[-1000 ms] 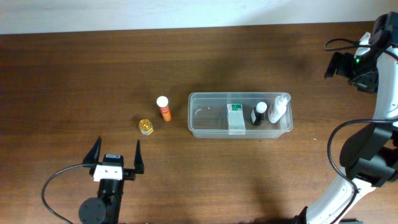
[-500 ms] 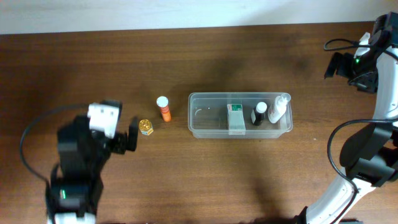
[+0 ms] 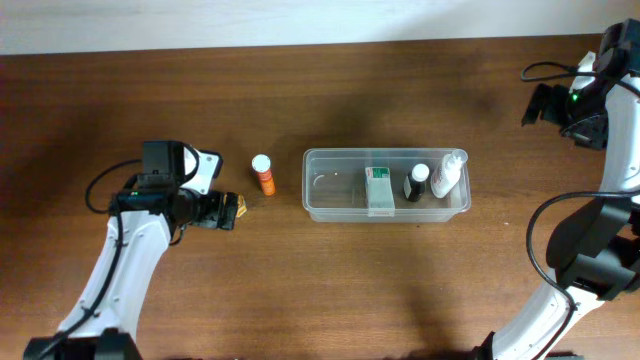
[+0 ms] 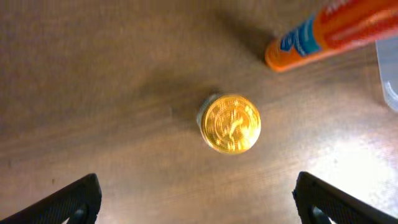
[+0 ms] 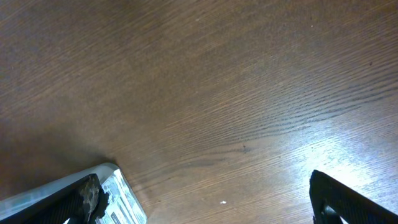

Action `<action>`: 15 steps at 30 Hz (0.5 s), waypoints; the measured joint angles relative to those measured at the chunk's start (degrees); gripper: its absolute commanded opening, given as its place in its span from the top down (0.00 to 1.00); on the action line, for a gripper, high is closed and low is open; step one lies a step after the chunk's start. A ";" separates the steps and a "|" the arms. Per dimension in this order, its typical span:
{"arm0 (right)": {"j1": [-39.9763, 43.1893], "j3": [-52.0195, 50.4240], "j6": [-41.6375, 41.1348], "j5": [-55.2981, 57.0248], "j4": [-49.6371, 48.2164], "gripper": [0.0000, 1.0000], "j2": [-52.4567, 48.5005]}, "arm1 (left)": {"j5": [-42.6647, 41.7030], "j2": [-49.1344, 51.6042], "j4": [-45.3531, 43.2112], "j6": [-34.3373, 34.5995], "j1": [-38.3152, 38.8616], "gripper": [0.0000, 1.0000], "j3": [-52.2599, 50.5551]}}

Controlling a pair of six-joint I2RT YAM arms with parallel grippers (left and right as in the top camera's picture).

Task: Pack container
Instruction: 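Move the left gripper down around the gold-lidded jar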

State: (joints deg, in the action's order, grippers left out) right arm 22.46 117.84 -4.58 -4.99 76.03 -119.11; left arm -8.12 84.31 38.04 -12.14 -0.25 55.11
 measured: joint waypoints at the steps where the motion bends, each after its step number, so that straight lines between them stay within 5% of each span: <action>1: 0.00 0.00 0.02 0.00 -0.02 0.02 0.00 | -0.09 0.61 -0.72 0.00 0.00 0.01 0.00; 15: 0.00 0.00 0.02 0.00 -0.02 0.02 0.00 | -1.03 4.46 -5.73 0.17 0.00 0.01 0.15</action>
State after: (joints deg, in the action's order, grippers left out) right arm 22.46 117.84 -4.56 -4.99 76.01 -119.11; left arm -9.15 88.77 32.32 -11.97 -0.25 55.27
